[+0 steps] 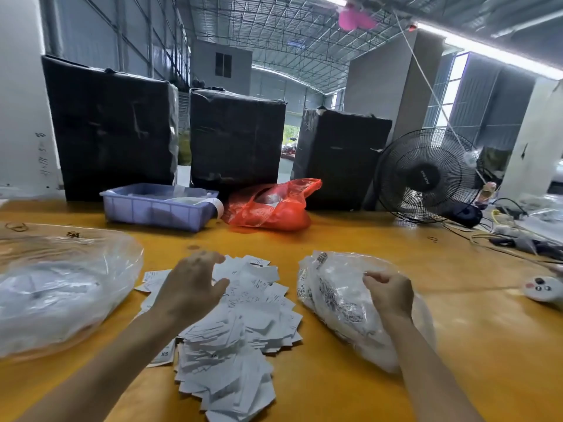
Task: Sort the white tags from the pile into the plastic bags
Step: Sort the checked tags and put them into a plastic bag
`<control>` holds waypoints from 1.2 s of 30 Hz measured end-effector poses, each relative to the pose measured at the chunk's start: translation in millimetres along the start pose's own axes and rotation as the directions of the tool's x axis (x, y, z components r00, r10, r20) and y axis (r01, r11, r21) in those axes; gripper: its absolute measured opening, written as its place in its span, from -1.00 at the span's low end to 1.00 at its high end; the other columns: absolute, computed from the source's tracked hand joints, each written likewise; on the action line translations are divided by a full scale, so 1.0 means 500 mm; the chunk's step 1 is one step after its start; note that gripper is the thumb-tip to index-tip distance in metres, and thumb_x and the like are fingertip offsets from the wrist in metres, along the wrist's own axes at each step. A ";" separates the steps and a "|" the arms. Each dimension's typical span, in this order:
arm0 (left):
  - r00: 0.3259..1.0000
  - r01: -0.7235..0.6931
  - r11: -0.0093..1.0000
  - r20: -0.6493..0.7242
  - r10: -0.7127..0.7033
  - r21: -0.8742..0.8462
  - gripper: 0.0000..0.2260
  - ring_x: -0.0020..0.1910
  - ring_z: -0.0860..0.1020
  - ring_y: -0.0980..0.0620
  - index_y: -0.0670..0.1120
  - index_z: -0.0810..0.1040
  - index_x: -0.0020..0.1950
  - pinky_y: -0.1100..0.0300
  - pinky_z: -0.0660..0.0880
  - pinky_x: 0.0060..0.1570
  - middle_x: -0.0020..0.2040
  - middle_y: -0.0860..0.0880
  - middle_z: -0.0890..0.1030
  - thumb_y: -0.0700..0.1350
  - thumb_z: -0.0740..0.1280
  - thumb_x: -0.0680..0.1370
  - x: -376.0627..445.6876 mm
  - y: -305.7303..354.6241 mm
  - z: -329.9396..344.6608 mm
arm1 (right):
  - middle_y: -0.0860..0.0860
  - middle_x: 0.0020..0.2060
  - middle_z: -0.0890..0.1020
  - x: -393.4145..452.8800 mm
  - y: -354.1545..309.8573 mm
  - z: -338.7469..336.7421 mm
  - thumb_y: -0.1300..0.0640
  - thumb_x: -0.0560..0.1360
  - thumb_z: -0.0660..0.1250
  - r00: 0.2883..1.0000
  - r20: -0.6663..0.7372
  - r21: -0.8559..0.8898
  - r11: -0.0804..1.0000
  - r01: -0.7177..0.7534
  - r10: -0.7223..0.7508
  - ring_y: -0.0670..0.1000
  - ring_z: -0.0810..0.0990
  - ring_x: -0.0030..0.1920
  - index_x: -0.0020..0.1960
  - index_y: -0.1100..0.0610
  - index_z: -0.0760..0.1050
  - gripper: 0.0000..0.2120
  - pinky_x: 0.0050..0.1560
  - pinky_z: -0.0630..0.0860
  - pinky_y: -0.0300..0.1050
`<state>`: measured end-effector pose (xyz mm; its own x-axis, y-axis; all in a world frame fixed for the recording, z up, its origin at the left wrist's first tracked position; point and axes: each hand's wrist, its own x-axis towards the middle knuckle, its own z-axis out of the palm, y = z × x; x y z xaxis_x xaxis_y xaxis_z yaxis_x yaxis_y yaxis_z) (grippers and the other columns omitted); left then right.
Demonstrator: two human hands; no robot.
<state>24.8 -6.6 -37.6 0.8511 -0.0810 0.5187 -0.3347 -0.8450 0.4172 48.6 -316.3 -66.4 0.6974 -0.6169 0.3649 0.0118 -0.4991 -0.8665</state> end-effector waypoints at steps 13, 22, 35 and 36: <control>0.997 0.058 0.875 0.073 -0.026 -0.480 -0.62 -0.08 0.62 0.11 -0.11 0.63 0.05 0.29 0.53 -0.11 -0.04 0.01 0.67 0.16 0.40 0.43 -0.004 0.032 -0.004 | 0.01 -0.42 0.66 -0.096 -0.137 -0.003 0.20 0.31 0.43 0.960 0.269 0.805 0.565 -0.181 -0.076 -0.14 0.59 -0.43 -0.18 0.17 0.57 -0.89 -0.44 0.50 -0.35; 0.841 0.516 0.402 0.535 -0.074 -0.756 -0.73 -0.28 0.65 0.03 -0.23 0.66 -0.10 0.29 0.55 -0.28 -0.14 -0.21 0.67 -0.02 0.47 0.40 -0.019 0.061 -0.011 | 0.04 -0.52 0.57 -0.225 -0.174 0.074 0.31 0.41 0.43 0.838 0.432 0.611 0.792 0.000 -0.333 -0.05 0.48 -0.52 -0.26 0.27 0.56 -0.91 -0.49 0.44 -0.25; 0.854 0.516 0.342 0.443 -0.274 -0.785 -0.99 -0.37 0.64 0.01 -0.28 0.62 -0.18 0.25 0.61 -0.30 -0.28 -0.20 0.68 -0.33 0.41 0.44 -0.009 0.035 -0.010 | 0.24 0.10 0.61 -0.016 -0.044 -0.041 0.27 0.52 0.31 0.963 0.240 -0.407 0.888 0.216 -0.124 0.22 0.56 0.13 0.15 0.32 0.55 -0.76 0.16 0.47 0.05; 0.856 0.514 0.363 0.440 -0.271 -0.777 -0.97 -0.37 0.64 0.02 -0.26 0.63 -0.19 0.25 0.61 -0.29 -0.27 -0.19 0.68 -0.30 0.43 0.43 -0.009 0.034 -0.009 | 0.20 0.20 0.55 -0.017 -0.035 -0.040 0.18 0.54 0.30 0.940 0.340 -0.531 0.821 0.212 -0.023 0.18 0.51 0.20 0.24 0.29 0.48 -0.69 0.20 0.44 0.00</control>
<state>13.7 -18.2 -29.7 0.9973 -0.0728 0.0030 0.0015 0.0621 0.9981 28.1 -314.4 -47.4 0.8991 -0.3612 0.2474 -0.2223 -0.8635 -0.4527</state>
